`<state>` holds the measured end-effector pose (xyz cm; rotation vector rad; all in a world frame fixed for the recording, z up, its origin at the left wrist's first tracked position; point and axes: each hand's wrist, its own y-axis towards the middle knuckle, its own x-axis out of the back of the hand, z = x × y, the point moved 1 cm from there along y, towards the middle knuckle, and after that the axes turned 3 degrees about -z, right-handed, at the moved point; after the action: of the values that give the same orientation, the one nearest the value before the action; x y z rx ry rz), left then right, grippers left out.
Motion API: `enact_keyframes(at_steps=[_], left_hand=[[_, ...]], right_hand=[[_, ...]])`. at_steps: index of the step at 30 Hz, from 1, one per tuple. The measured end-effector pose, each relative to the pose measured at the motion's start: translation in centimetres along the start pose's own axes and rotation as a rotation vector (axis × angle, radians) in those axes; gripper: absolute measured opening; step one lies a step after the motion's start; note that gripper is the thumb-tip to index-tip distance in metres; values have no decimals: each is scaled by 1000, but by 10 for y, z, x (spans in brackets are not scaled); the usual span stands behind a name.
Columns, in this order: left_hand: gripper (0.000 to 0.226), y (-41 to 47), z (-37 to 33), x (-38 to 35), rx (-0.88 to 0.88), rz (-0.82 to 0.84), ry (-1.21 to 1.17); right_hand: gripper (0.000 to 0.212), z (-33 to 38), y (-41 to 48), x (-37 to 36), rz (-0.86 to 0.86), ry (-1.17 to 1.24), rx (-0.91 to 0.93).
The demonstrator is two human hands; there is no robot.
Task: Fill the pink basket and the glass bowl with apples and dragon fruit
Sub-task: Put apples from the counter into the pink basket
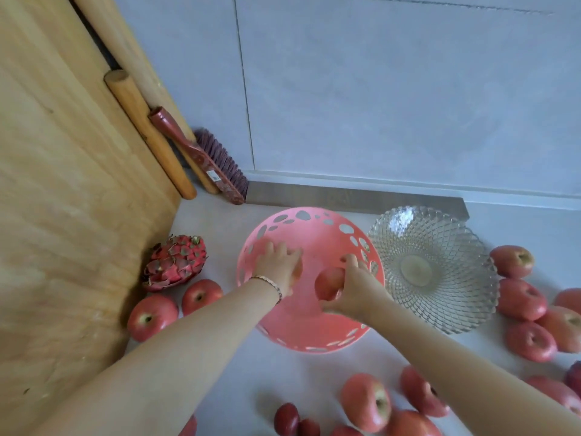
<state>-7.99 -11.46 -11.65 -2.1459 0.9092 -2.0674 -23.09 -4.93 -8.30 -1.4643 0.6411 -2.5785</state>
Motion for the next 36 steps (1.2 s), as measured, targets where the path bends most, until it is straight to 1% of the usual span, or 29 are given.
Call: enact_keyframes(at_steps=[1,5,7,8,10,12,13,14,16,17,18,21,23,26,29,31,32,34,35,36], left_hand=[[75,2,2,-2,-1,2,2],[84,4,10,-6,-13,-25,48],[84,1,14,-5,-22,-74,60],[84,-2,15,-3,-39,-118,48],[87,-9,21,1,-72,-300,45],[89,-16,28,6,16,-457,-7],[87,-20,34,7,83,-485,-79],[82,-24,39,10,167,-449,-179],[67,-31,45,12,348,-272,-425],[62,-34,48,10,400,-195,-485],[61,-37,49,10,428,-167,-520],[66,-48,48,8,404,-178,-543],[68,-57,47,2,402,-163,-512],[72,-75,48,-10,388,-114,-434],[72,-90,46,-19,379,-71,-474],[73,-99,44,-19,402,-39,-527],[73,-101,44,-21,393,-68,-457],[79,-100,40,-23,250,-304,-128],[84,-99,34,-20,150,-402,-55],[86,-98,26,-14,58,-383,-22]], right_hand=[[94,0,8,-3,7,-17,0],[79,8,39,-12,56,-141,54],[79,13,52,-14,79,-188,65],[80,14,56,-13,73,-198,67],[79,16,64,-13,55,-182,84],[79,14,70,-14,28,-131,107],[79,11,71,-15,5,-96,106],[80,9,70,-16,-16,-68,99],[84,3,66,-19,-28,-67,78],[85,0,63,-21,-24,-95,68],[86,-2,59,-22,-24,-123,53],[84,-6,48,-22,-37,-139,-22],[81,-6,40,-22,-22,-163,-40],[80,-8,23,-32,9,-253,-9],[92,-11,4,-43,51,-330,53],[92,-14,-5,-46,72,-343,62],[90,-17,-7,-45,67,-327,50],[85,-20,-8,-44,43,-256,17],[82,-20,-7,-43,30,-199,-4],[80,-19,-6,-43,14,-132,-29]])
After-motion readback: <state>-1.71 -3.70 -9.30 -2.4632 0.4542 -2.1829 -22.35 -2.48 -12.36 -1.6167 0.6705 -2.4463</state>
